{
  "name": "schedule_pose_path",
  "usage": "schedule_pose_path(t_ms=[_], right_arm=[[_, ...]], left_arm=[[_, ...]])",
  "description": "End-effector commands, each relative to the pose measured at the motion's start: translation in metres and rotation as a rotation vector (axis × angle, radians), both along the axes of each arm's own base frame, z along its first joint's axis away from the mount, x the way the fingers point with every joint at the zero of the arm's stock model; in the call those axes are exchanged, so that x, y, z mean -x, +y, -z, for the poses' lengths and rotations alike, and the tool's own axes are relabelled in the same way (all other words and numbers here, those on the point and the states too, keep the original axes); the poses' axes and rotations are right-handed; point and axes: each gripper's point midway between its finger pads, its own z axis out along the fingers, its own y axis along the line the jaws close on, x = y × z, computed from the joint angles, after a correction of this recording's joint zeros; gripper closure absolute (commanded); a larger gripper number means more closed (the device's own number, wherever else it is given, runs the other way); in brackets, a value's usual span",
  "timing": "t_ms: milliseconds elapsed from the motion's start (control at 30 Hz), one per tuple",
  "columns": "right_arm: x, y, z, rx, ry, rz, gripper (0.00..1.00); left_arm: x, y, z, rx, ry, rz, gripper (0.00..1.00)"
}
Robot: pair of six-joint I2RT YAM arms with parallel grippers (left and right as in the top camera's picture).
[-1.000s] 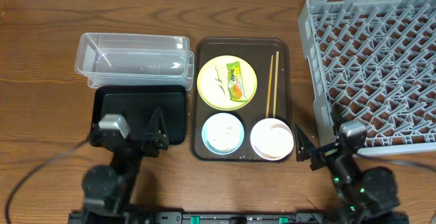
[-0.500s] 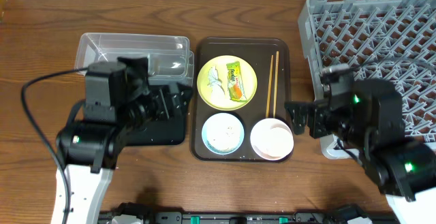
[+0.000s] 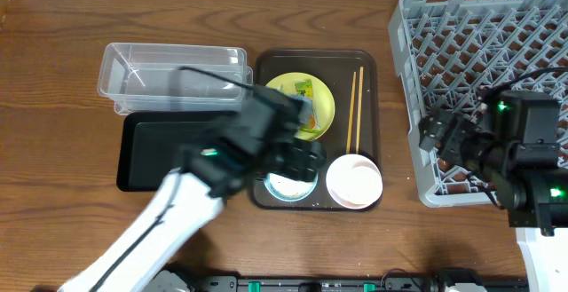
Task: Sort waste into correct bins and load items into the dishwasher rack
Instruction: 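Reach left gripper into pink bowl and grasp the white paper cup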
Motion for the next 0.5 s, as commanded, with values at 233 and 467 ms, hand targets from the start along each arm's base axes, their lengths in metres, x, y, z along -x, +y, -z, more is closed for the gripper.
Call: schedule_pose_path(t_ms=[233,467], right_arm=[[0.004,0.009,-0.007,-0.005,-0.016,-0.103,0.01],[0.004,0.01,-0.007,-0.009,-0.017,-0.105,0.01]], left_arm=[[0.003,-0.085,0.083,-0.138,-0.024,0.132,0.37],[0.007,-0.09,0.114,-0.196,0.017,0.15,0.69]])
